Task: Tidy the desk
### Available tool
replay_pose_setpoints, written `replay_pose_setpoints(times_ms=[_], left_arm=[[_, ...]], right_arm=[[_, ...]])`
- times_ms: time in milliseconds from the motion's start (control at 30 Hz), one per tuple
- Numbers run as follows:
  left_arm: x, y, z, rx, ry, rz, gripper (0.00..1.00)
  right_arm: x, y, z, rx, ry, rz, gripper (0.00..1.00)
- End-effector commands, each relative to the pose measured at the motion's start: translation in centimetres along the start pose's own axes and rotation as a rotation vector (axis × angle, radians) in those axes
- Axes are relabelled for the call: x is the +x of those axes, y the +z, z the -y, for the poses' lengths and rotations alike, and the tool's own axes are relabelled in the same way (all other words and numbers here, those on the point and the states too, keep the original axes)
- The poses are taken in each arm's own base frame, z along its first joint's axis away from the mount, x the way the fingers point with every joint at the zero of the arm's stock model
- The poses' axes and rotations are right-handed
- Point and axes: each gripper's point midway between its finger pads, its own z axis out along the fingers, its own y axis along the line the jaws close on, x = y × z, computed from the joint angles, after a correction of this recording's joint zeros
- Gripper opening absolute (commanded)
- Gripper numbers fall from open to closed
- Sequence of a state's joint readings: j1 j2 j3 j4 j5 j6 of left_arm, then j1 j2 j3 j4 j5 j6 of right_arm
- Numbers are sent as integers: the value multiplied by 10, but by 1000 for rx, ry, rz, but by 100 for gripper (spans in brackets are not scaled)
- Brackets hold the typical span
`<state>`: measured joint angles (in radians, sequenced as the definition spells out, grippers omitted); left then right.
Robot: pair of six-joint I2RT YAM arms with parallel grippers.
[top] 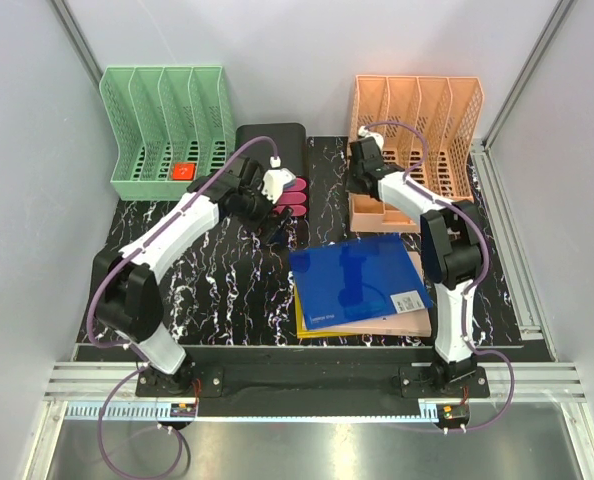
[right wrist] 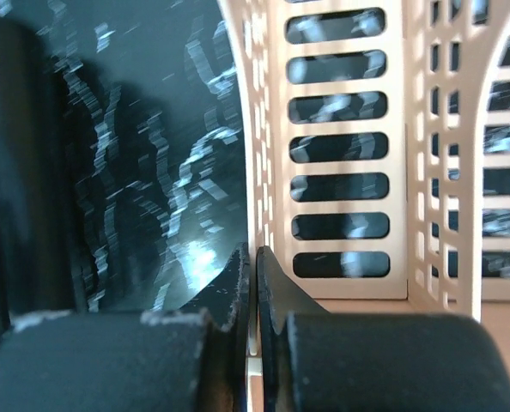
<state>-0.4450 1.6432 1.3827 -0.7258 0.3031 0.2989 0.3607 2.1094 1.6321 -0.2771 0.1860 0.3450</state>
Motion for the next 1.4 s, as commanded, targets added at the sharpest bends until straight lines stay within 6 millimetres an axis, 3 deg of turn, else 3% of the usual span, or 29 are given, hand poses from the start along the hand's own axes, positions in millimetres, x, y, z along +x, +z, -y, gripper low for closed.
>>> replay_pose_setpoints(times_ms=[0, 167, 300, 400, 433, 500, 533, 567, 600, 633, 700, 733, 800, 833, 900, 933, 967, 1033, 1100, 1200, 1367], left_arm=[[2, -15, 8, -5, 32, 8, 99], [1, -25, 10, -17, 46, 16, 99], [4, -31, 14, -16, 54, 17, 99], [6, -36, 17, -19, 62, 14, 99], [10, -36, 17, -24, 65, 3, 99], [14, -39, 22, -20, 83, -5, 99], [21, -39, 21, -32, 96, -27, 99], [23, -42, 22, -40, 106, -29, 99], [25, -44, 23, -45, 119, -34, 99], [35, -44, 22, -51, 130, -60, 99], [42, -48, 22, -70, 145, -73, 99], [48, -49, 24, -66, 158, -91, 99], [62, -47, 28, -69, 175, -129, 99], [66, -47, 30, -69, 188, -143, 99], [77, -43, 35, -80, 222, -180, 99], [80, -42, 36, -82, 231, -189, 99], [82, -39, 39, -76, 235, -201, 99], [85, -33, 46, -60, 247, -210, 99], [86, -24, 52, -52, 268, -233, 99], [82, -14, 58, -40, 287, -243, 99], [67, -13, 63, -23, 286, -220, 99]], right_arm=[[54, -16, -51, -78, 9, -131, 0], [69, -23, -82, -106, -11, -137, 0], [70, -26, -79, -78, -13, -124, 2], [62, -35, -73, -58, -28, -106, 20], [53, -44, -73, -60, -27, -84, 33], [42, -58, -67, -43, -38, -58, 49], [23, -78, -68, -54, -28, -14, 60], [17, -89, -65, -49, -29, 1, 80], [14, -101, -59, -33, -35, 1, 89], [-3, -126, -58, -48, -19, 43, 99], [-2, -150, -50, -49, -3, 41, 100], [-14, -177, -46, -72, 21, 80, 100], [5, -194, -28, -46, 44, 51, 100], [0, -215, -16, -51, 76, 76, 100], [41, -218, 14, -3, 129, -41, 100], [48, -231, 25, -3, 163, -46, 100], [79, -225, 47, 53, 213, -117, 100], [105, -240, 71, 108, 278, -155, 100], [145, -248, 98, 230, 371, -228, 100], [174, -264, 124, 350, 462, -242, 100], [192, -282, 160, 530, 560, -195, 100]])
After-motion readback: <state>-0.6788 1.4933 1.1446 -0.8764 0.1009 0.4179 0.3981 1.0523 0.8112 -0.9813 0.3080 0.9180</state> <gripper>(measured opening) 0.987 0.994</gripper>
